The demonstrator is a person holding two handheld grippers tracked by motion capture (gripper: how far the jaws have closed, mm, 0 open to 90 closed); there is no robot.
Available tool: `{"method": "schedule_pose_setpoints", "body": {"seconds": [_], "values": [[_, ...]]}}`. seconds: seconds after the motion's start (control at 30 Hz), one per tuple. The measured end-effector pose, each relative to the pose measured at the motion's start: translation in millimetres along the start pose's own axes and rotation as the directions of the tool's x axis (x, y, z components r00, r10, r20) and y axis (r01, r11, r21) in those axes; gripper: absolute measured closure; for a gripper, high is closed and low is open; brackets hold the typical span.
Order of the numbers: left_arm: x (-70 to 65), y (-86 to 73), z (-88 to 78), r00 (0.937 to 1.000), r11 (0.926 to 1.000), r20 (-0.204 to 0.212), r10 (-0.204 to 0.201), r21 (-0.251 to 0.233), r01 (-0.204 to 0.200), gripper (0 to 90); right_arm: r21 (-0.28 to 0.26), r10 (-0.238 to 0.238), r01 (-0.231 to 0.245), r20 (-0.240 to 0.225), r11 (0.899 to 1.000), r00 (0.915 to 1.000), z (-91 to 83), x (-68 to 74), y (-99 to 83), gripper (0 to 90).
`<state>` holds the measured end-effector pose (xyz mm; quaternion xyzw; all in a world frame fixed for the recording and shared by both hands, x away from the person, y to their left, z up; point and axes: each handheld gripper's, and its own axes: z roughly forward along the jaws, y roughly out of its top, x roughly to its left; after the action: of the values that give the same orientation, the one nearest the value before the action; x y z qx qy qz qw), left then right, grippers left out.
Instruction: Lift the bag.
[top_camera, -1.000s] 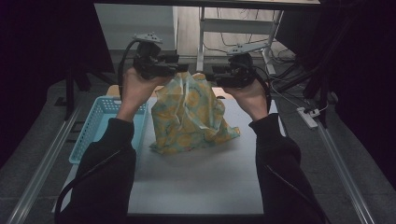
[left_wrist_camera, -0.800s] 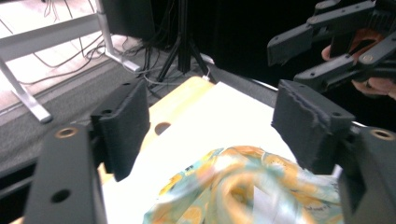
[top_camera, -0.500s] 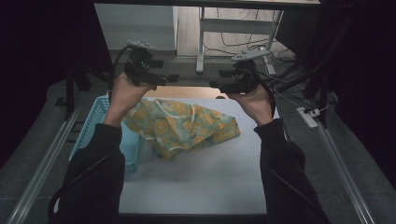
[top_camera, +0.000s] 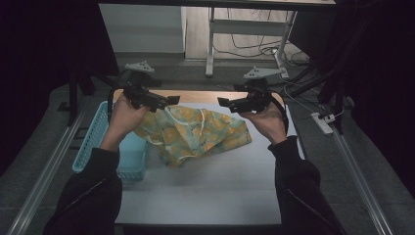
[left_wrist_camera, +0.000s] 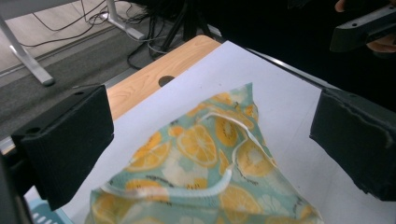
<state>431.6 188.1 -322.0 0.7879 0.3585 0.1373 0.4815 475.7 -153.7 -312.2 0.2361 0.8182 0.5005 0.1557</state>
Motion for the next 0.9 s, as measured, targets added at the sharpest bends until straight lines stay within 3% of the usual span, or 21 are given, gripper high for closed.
{"method": "schedule_pose_setpoints", "body": {"seconds": [0.13, 0.9], "values": [[-0.4, -12.5, -5.1, 0.9999, 1.0000, -0.011, -0.003, -0.002, 0.003, 0.0, -0.010, 0.017, -0.017, -0.006, 1.000, 0.9998, -2.0, 1.7, -8.7, 13.5], [-14.0, -65.6, -32.3, 0.9976, 0.9997, -0.068, 0.016, 0.020, -0.014, 0.0, 0.015, 0.016, -0.016, -0.010, 1.000, 0.9998, -6.7, 15.5, -51.1, 3.5]]}}
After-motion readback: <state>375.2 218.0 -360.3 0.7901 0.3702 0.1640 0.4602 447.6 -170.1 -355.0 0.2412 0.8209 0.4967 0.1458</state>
